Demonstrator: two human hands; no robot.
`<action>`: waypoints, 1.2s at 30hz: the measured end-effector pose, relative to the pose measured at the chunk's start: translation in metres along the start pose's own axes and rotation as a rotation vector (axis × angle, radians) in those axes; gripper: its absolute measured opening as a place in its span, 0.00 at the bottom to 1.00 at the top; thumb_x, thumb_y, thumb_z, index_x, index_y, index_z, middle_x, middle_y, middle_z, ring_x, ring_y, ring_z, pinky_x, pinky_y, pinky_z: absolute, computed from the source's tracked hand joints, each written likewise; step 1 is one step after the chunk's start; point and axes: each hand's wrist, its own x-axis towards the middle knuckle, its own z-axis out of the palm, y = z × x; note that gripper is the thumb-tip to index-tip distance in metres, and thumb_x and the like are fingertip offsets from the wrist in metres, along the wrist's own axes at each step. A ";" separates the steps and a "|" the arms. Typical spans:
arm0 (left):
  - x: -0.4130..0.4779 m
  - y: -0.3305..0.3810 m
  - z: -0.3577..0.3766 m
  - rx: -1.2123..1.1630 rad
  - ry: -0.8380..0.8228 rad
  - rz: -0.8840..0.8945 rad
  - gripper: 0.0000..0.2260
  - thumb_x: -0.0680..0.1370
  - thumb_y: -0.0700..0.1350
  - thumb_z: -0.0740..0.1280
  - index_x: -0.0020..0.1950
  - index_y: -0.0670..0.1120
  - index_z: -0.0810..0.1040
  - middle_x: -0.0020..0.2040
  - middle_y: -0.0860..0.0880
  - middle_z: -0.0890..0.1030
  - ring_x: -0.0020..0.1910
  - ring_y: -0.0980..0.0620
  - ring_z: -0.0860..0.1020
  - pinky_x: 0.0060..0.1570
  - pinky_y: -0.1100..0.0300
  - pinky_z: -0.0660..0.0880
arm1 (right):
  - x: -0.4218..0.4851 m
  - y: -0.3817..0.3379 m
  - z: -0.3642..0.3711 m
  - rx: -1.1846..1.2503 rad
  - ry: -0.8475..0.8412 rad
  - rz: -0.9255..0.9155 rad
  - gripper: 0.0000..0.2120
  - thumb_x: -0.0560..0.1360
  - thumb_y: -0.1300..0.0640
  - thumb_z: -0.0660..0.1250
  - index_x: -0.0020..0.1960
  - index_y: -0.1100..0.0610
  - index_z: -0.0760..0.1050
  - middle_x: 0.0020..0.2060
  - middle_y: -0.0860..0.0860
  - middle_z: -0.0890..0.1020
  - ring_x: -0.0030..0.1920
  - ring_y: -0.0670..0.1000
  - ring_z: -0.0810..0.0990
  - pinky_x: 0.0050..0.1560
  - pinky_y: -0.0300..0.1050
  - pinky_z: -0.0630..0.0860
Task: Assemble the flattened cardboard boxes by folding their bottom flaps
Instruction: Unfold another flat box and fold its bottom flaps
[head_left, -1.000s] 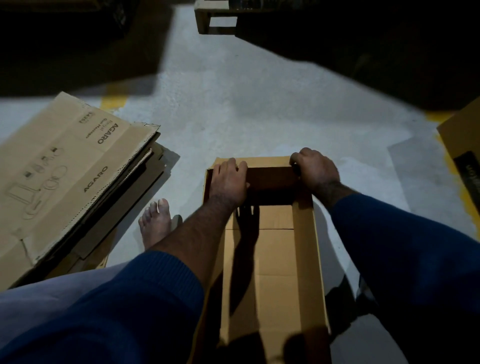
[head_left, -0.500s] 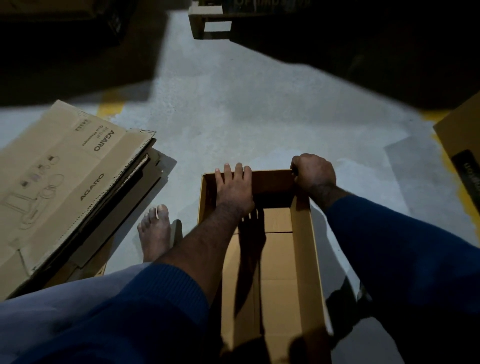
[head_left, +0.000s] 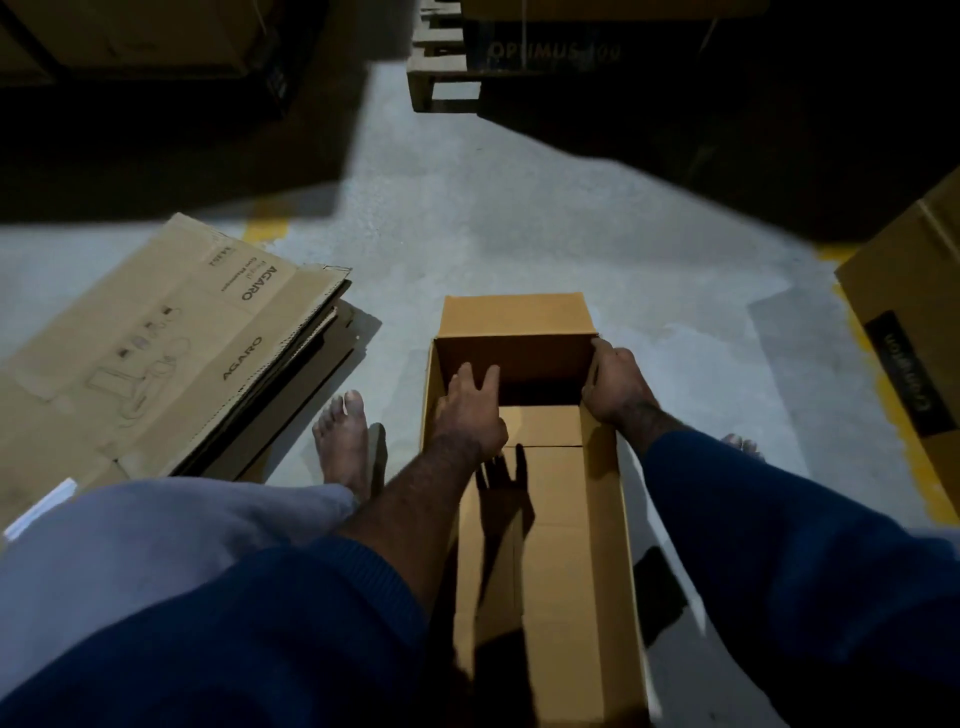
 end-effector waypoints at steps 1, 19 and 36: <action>-0.013 -0.003 0.001 -0.013 0.022 -0.022 0.38 0.78 0.44 0.70 0.82 0.52 0.53 0.82 0.41 0.52 0.80 0.40 0.56 0.75 0.43 0.63 | -0.012 0.000 -0.001 0.014 0.000 0.020 0.29 0.77 0.62 0.68 0.75 0.53 0.64 0.63 0.58 0.74 0.61 0.61 0.78 0.62 0.59 0.79; -0.132 -0.060 0.035 -0.155 -0.213 -0.501 0.09 0.82 0.42 0.65 0.61 0.41 0.75 0.56 0.44 0.80 0.47 0.49 0.78 0.46 0.57 0.79 | -0.168 0.034 0.030 -0.200 -0.424 0.416 0.14 0.80 0.62 0.68 0.64 0.64 0.75 0.61 0.59 0.80 0.62 0.55 0.80 0.65 0.49 0.78; -0.038 -0.083 0.020 -0.619 -0.095 -0.437 0.30 0.78 0.44 0.73 0.77 0.46 0.64 0.69 0.43 0.74 0.63 0.42 0.77 0.57 0.45 0.79 | -0.095 0.032 0.018 0.233 -0.099 0.369 0.21 0.80 0.60 0.68 0.70 0.57 0.66 0.62 0.58 0.78 0.59 0.62 0.78 0.54 0.53 0.79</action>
